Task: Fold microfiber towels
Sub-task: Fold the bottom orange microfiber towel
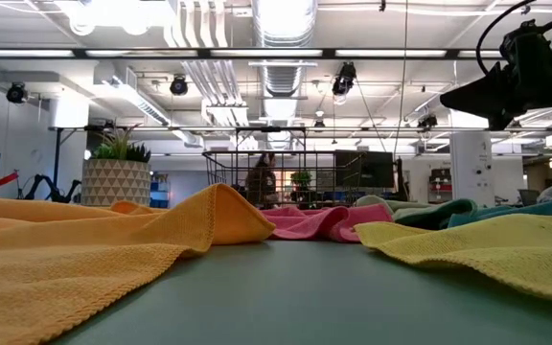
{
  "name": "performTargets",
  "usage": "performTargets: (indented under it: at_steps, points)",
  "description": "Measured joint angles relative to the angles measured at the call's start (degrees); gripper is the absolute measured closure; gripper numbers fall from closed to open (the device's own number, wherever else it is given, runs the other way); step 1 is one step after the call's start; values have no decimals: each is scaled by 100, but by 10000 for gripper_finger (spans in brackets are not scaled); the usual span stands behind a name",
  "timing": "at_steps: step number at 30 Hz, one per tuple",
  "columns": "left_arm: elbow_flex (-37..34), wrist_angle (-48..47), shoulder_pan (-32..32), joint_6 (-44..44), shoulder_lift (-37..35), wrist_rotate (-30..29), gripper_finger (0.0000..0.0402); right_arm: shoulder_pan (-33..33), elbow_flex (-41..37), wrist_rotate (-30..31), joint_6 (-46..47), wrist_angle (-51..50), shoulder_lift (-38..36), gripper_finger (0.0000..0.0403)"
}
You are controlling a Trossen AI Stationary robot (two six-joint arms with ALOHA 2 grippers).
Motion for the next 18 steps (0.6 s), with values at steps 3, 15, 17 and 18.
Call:
performTargets:
  at_steps: [3, 15, 17, 18]
  points:
    - [-12, -32, 2, -2, -18, -11, 312, 1, -1, -5, 635, 2, -2, 360]
    - [128, 14, 30, 12, -386, 353, 399, -1, -2, 244, 3177, 48, -8, 360]
    - [257, 67, 54, 55, -567, 377, 399, 0, -2, 240, 3180, 47, -9, 360]
    - [323, 49, 80, 70, -645, 377, 399, 0, -2, 243, 3182, 47, -9, 360]
